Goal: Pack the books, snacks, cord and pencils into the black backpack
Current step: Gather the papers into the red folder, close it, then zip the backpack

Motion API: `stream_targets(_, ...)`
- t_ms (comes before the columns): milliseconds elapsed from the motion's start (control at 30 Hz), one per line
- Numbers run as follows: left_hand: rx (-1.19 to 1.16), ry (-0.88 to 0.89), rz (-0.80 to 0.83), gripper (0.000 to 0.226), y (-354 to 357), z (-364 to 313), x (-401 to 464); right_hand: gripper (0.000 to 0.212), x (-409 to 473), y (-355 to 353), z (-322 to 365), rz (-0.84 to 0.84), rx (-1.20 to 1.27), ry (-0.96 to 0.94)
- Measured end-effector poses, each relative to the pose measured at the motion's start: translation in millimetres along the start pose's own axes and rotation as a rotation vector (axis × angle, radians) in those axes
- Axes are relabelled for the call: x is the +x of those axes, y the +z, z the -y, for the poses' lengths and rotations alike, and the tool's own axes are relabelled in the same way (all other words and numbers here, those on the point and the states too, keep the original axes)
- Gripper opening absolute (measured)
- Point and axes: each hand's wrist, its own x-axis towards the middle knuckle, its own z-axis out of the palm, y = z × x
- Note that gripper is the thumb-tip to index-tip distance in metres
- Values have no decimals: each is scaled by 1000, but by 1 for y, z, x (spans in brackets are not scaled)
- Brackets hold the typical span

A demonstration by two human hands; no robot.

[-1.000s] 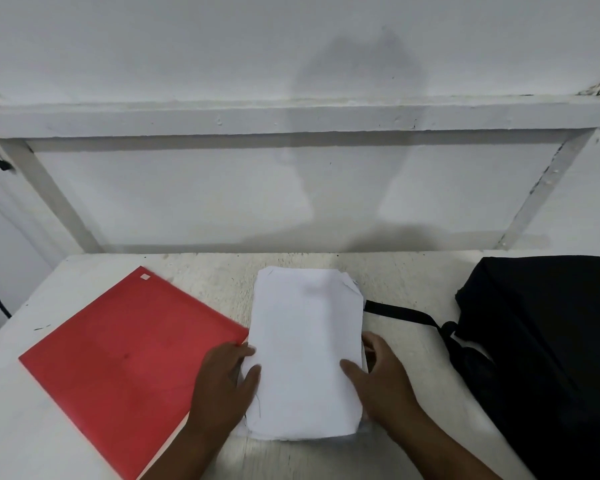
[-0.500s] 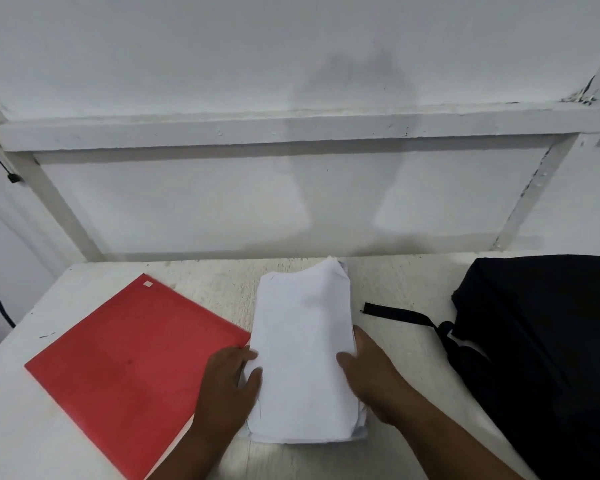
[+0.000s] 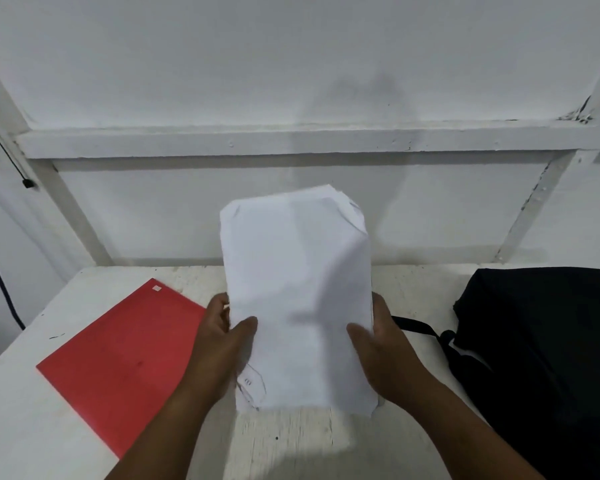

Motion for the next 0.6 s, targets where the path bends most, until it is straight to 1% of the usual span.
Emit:
stream_targets(100,223,266,-114,18,17,-22,-9,30,0,3,5,-135,-66,-182)
stream_targets(167,306,408,-158,21,27,-29,-15,25,0,5,6,-250,-63,-253)
stream_targets(233,311,501,-154,22,32,-29,-19,24,0,7,7,-347,-33,-275)
stream_targets(267,289,494,-142,20,33,-26,-19,25,-1,7,7,-369,-12,-263)
stream_targets(300,237,448,-115,18,33,-26,-19,26,-1,6,6,-370,15,-225)
stream_targets(333,175,376,-81,22,32,-24,-16,27,0,3,4,-347,56,-160)
stream_targets(433,55,64,68,46,22,-14,-2,31,2,-6,-9,-178,124,89)
stream_targets(467,44,-29,111,51,18,-7,3,31,2,-6,-14,-119,117,158)
stream_targets(500,79,-81,128,55,15,-1,7,31,1,-4,-18,-79,102,209)
stream_targets(533,127,-100,127,56,12,3,8,31,1,-2,-22,-59,76,235)
stream_targets(600,193,-67,116,58,13,6,7,33,0,1,-24,-62,22,220)
